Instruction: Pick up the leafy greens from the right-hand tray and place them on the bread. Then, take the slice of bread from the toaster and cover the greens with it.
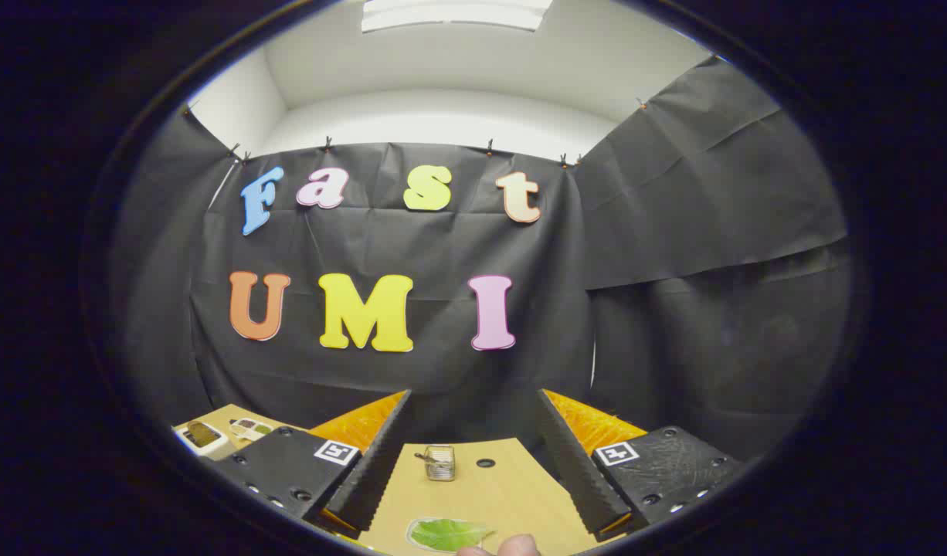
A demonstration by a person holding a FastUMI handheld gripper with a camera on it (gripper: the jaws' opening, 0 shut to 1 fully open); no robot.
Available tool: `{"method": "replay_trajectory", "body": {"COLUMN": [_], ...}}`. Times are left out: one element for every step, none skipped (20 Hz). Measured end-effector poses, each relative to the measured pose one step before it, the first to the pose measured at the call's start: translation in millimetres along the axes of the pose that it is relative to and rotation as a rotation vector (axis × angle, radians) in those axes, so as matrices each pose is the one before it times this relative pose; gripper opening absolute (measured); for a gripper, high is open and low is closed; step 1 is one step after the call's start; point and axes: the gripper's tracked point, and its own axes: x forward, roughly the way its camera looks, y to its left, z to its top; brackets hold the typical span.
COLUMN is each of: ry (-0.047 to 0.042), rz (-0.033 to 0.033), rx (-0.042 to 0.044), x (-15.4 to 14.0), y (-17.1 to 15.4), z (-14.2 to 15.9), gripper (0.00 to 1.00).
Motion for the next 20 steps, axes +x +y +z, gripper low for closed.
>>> {"method": "replay_trajectory", "body": {"ry": [0.00016, 0.00207, 0.00468, 0.00272, 0.00304, 0.00067, -0.00139, -0.00195, -0.00081, -0.00041, -0.00093, -0.00182, -0.00040, 0.00016, 0.00014, 0.00481, 0.00185, 0.00147, 0.00166, 0.00019], "rz": [0.00127, 0.00467, -0.00233, -0.00056, 0.00880, 0.00645, 0.00722, 0.00801, 0.01011, 0.00953, 0.00681, 0.00487, 0.00653, 0.00458, 0.00381, 0.00374, 0.00734, 0.00378, 0.00249, 0.00106], "rx": [0.00308, 0.00244, -0.00174, 0.00032, 0.00227, 0.00075, -0.00299, -0.00389, -0.00403, 0.00015, 0.00267, 0.00393, 0.00375, 0.00441, 0.00404, -0.00136, -0.00290, -0.00469, -0.00647, -0.00454], "x": [1.78, 0.43, 1.18, 0.87, 0.15, -0.43, 0.44, 0.69, 0.44, 0.70, 0.61, -0.32, 0.72, -0.19, 0.93, -1.07, -0.13, 1.13, 0.43, 1.00], "y": [1.88, 3.51, 1.12, 0.34, 3.50, 4.08, 2.80, 4.01, 4.27, 3.94, 3.71, 2.90, 2.53, 2.51, 1.71, 0.51, 1.09, 0.51, -0.07, -0.90], "z": [0.57, -0.82, -0.54, -0.73, 0.60, 1.08, 1.46, 0.22, 1.25, 0.27, 1.88, 0.96, 0.21, -0.94, -0.51, -2.07, -0.50, -0.33, 0.32, -0.87], "gripper": [0.95, 0.95, 0.95, 0.95, 0.95, 0.95, 0.95, 0.95, 0.95, 0.95, 0.95, 0.95, 0.95, 0.95, 0.95, 0.95, 0.95, 0.95, 0.95, 0.95]}}
